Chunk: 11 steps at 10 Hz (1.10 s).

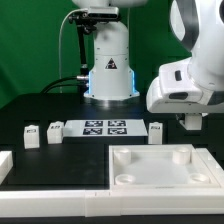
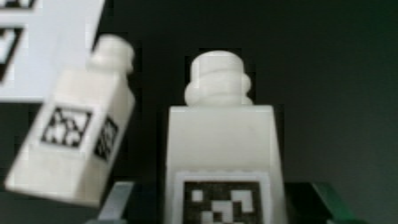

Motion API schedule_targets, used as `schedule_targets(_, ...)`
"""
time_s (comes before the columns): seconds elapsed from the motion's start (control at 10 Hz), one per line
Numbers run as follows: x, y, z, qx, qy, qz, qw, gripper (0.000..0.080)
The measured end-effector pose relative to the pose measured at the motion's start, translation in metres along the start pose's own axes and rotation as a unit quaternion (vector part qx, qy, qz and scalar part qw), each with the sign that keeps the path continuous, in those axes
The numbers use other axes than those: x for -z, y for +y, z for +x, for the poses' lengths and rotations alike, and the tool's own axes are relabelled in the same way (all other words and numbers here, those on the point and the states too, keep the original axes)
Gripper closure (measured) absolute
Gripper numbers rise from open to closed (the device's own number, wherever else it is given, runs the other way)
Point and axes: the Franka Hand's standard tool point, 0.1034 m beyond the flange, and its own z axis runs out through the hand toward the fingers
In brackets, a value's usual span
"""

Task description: Assemble one leg

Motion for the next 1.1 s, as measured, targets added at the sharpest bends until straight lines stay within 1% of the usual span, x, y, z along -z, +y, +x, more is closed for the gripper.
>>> schedule_targets(0.2,0.004,0.000,0.000,0.004,0.108,0.009,0.994,0.0515)
schedule_targets(0.3,0.017,0.005,0.000,0.006,0.145,0.008,0.989,0.0515)
schedule_targets(0.4,0.033,0.009,0.003,0.009,0.188,0.011,0.982,0.0515)
schedule_targets(0.5,0.048,0.013,0.004,0.010,0.228,0.017,0.974,0.0515)
schedule_targets(0.6,0.059,0.019,0.004,0.009,0.246,0.020,0.969,0.0515)
schedule_targets(0.7,0.075,0.021,0.011,0.009,0.306,0.029,0.952,0.0514)
schedule_targets(0.8,0.082,0.020,0.011,0.013,0.344,0.032,0.938,0.0514)
schedule_targets(1.0,0.079,0.015,0.011,0.021,0.403,0.041,0.914,0.0514)
schedule_targets(1.1,0.077,0.018,0.011,0.032,0.395,0.034,0.917,0.0514)
